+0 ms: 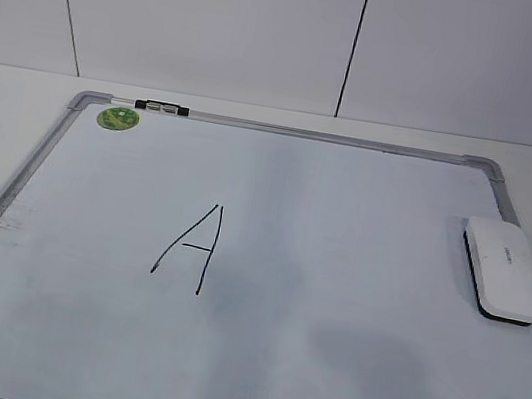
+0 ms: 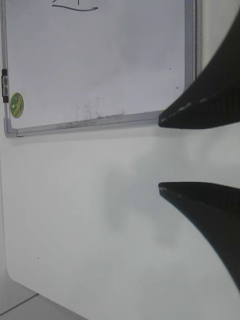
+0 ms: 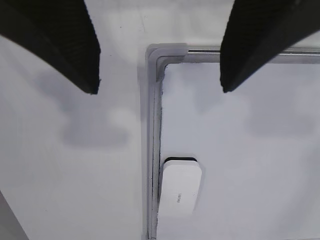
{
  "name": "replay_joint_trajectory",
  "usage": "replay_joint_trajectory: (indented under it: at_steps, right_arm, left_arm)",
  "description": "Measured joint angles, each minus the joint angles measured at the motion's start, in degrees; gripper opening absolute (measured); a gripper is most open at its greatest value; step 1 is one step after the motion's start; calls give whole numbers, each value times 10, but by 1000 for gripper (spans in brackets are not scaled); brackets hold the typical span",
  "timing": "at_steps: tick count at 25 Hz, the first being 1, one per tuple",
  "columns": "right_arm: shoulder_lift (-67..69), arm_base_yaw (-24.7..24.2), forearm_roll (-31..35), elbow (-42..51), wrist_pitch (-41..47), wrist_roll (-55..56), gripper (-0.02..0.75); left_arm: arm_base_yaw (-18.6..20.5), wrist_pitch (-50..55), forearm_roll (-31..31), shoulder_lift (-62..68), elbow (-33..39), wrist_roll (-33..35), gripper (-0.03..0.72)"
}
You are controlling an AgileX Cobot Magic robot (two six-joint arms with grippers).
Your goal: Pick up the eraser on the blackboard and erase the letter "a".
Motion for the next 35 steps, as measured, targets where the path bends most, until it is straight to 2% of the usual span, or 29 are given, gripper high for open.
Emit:
replay_joint_trajectory:
  at_steps: [9,35]
  right_arm:
    - [0,-6,0,0,0,0,593]
    - [0,-18,0,0,0,0,593]
  left_arm:
    - [36,0,0,0,0,0,269]
    - [38,0,0,0,0,0,245]
